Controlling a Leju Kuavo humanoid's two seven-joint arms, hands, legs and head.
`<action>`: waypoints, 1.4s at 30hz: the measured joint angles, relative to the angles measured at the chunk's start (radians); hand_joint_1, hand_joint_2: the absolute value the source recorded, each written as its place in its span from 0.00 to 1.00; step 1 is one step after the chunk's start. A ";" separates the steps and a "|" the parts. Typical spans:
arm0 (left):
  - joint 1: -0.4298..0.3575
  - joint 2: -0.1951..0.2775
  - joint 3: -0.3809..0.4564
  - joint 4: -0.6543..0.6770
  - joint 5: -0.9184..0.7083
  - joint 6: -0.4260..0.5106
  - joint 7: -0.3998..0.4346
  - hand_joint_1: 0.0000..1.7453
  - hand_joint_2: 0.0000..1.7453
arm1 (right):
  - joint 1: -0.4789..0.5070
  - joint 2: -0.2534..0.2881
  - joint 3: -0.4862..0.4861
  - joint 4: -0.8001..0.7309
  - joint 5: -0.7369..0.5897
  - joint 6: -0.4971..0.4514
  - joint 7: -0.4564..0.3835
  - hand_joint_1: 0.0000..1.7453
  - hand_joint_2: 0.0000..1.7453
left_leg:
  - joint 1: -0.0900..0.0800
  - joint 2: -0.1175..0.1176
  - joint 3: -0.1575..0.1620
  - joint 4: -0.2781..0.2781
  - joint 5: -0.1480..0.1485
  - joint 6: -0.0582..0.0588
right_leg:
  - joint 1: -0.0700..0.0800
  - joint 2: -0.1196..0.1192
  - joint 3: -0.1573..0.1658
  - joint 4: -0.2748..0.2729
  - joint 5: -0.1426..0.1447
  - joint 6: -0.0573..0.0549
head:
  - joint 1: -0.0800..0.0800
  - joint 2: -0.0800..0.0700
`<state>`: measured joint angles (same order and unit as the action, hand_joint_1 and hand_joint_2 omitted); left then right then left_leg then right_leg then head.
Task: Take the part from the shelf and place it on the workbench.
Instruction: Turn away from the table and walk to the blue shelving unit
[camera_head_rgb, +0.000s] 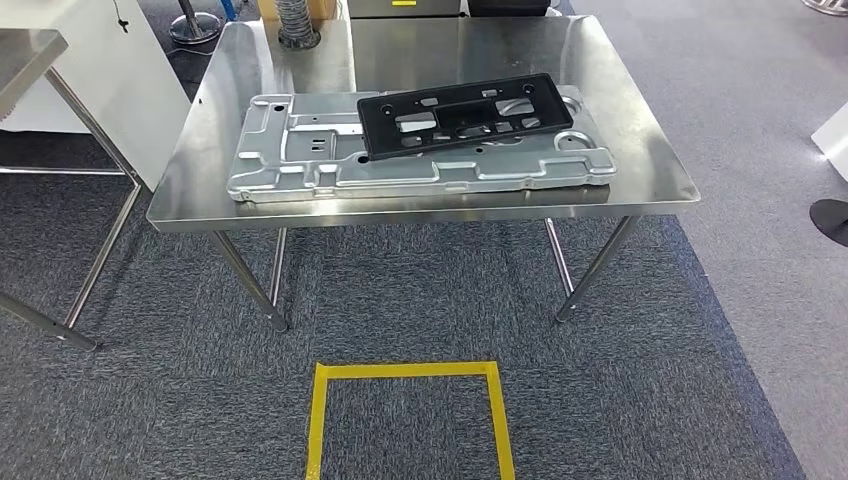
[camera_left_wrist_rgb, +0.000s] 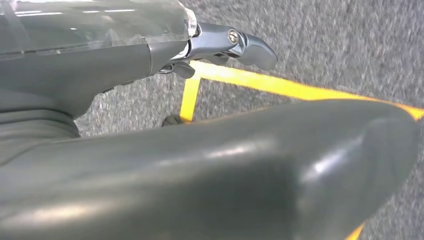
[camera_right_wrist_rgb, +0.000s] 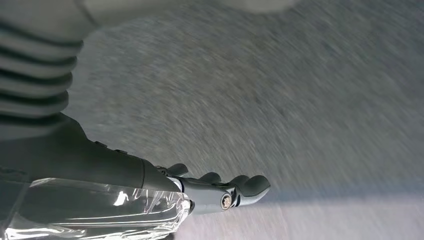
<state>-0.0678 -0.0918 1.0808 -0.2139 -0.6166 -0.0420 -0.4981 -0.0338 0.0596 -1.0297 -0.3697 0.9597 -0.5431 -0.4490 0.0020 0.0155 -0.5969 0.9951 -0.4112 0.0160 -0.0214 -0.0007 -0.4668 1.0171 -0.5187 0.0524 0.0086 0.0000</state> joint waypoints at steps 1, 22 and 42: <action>-0.001 0.000 0.000 0.000 -0.002 0.000 -0.001 0.00 0.00 | -0.003 0.000 0.009 0.021 0.020 0.002 0.030 0.00 1.00 | 0.000 0.000 -0.005 0.002 0.008 -0.006 | 0.003 0.001 0.025 -0.045 -0.014 -0.006 | 0.000 0.000; -0.009 -0.002 -0.003 0.001 -0.036 -0.010 0.005 0.00 0.00 | -0.007 0.001 0.112 0.154 0.126 0.150 0.287 0.00 1.00 | 0.005 -0.002 0.110 -0.039 -0.074 0.025 | 0.014 -0.001 -0.180 0.077 0.001 -0.011 | -0.005 0.000; -0.011 -0.002 -0.006 0.001 -0.045 -0.012 0.005 0.00 0.00 | -0.017 0.002 0.119 0.161 0.127 0.167 0.272 0.00 1.00 | 0.009 -0.007 -0.021 0.278 -0.168 -0.034 | 0.012 -0.009 -0.109 -0.039 0.080 -0.060 | -0.013 0.000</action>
<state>-0.0783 -0.0941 1.0747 -0.2132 -0.6616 -0.0542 -0.4929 -0.0507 0.0621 -0.9105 -0.2085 1.0864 -0.3766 -0.1774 0.0113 0.0088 -0.6183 1.2727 -0.5791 -0.0176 -0.0092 -0.0094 -0.5761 0.9777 -0.4385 -0.0073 -0.0040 0.0000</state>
